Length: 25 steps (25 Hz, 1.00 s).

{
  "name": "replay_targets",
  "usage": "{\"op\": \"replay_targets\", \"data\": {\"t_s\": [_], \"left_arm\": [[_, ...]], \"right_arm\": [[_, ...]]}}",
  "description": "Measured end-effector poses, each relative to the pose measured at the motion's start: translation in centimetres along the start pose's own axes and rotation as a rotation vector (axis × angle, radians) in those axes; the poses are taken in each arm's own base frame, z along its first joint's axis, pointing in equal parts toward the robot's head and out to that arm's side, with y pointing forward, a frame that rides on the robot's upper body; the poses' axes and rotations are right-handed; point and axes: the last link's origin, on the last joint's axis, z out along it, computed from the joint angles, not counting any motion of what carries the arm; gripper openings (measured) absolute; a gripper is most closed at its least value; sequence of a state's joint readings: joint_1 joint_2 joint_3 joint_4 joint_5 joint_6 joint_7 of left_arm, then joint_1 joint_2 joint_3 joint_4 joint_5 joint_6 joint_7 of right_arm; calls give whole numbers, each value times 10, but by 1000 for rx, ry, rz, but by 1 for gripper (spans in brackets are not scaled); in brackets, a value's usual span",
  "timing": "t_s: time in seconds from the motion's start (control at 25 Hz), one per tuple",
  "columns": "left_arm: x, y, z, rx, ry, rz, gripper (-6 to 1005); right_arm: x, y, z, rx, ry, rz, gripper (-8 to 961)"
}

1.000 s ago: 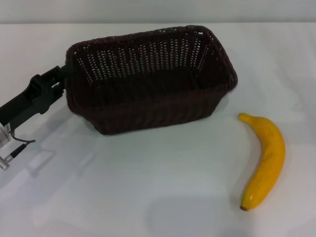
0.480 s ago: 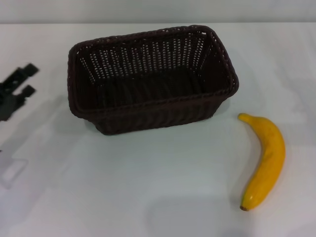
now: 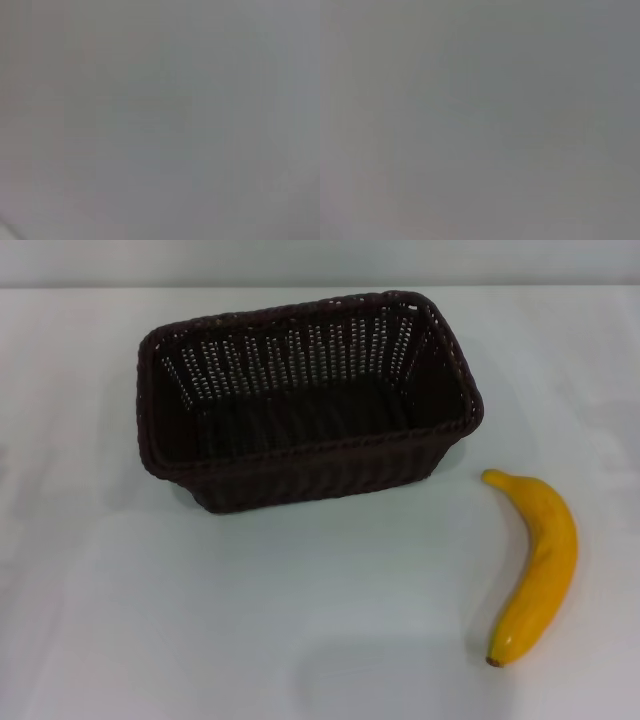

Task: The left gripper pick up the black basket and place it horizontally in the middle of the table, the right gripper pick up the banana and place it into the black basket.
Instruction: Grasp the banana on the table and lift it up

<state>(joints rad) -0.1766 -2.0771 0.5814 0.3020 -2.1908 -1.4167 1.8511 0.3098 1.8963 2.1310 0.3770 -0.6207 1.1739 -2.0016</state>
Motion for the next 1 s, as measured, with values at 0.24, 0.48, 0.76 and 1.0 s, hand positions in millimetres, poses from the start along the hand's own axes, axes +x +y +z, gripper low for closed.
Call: {"op": "replay_targets", "data": {"t_s": [0.24, 0.48, 0.76, 1.0], "left_arm": [[3, -6, -4, 69, 89, 202, 881], [12, -17, 2, 159, 129, 264, 881], [13, -24, 3, 217, 129, 376, 881], [5, -28, 5, 255, 88, 410, 881]], "right_arm": [[-39, 10, 14, -187, 307, 119, 866], [-52, 56, 33, -145, 712, -20, 859], [-47, 118, 38, 59, 927, -208, 850], [-14, 163, 40, 124, 1111, -230, 851]]}}
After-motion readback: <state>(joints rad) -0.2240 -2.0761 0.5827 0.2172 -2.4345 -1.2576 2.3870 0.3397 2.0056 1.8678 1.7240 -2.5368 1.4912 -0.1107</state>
